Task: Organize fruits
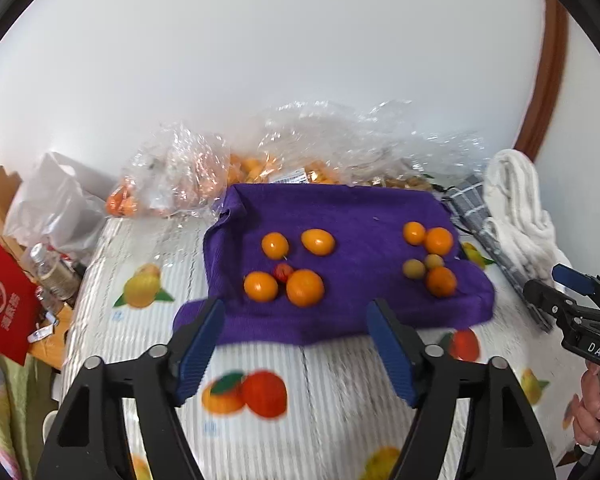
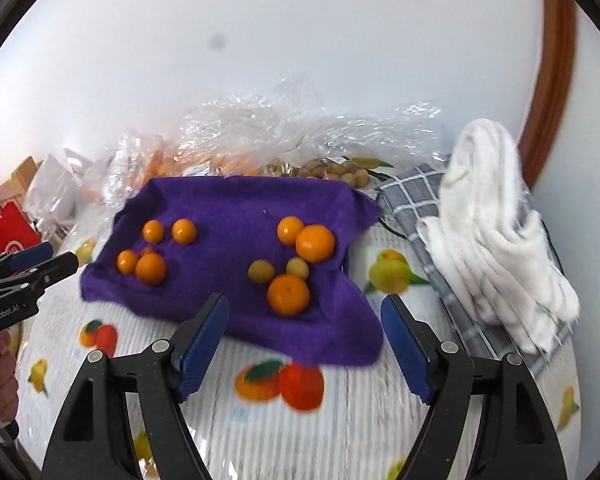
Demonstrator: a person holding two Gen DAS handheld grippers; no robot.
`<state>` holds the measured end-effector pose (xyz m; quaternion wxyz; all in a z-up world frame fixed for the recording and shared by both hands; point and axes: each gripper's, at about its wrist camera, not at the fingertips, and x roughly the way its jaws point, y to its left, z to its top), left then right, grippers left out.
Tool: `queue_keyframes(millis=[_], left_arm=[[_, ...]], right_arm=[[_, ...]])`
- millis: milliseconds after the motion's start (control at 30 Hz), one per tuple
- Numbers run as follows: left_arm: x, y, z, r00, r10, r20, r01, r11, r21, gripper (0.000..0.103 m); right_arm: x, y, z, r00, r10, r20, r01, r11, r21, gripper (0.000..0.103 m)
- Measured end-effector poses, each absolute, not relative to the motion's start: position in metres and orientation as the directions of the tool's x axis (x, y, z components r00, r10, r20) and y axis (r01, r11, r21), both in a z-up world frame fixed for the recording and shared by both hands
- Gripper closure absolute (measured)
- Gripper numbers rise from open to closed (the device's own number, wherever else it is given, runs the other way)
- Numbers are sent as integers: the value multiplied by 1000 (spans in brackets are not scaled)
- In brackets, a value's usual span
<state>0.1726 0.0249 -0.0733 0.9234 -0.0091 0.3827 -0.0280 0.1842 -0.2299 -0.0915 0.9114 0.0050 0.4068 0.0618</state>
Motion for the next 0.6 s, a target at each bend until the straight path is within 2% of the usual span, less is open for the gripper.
queue_keyframes(millis=[33, 100, 233, 600], left_arm=[[163, 23, -70, 708, -62, -704, 50, 998, -38, 21], [142, 17, -66, 714, -62, -697, 59, 998, -28, 19], [97, 7, -55, 748, -52, -661, 62, 998, -9, 11], [22, -8, -43, 799, -56, -599, 43, 998, -35, 8]], right_arm=[[174, -232, -88, 666, 118, -737, -107, 992, 62, 15], [151, -233, -81, 677, 123, -725, -110, 992, 65, 9], [112, -232, -70, 700, 114, -705, -111, 993, 50, 2], [39, -244, -62, 741, 59, -668, -41, 998, 43, 1]])
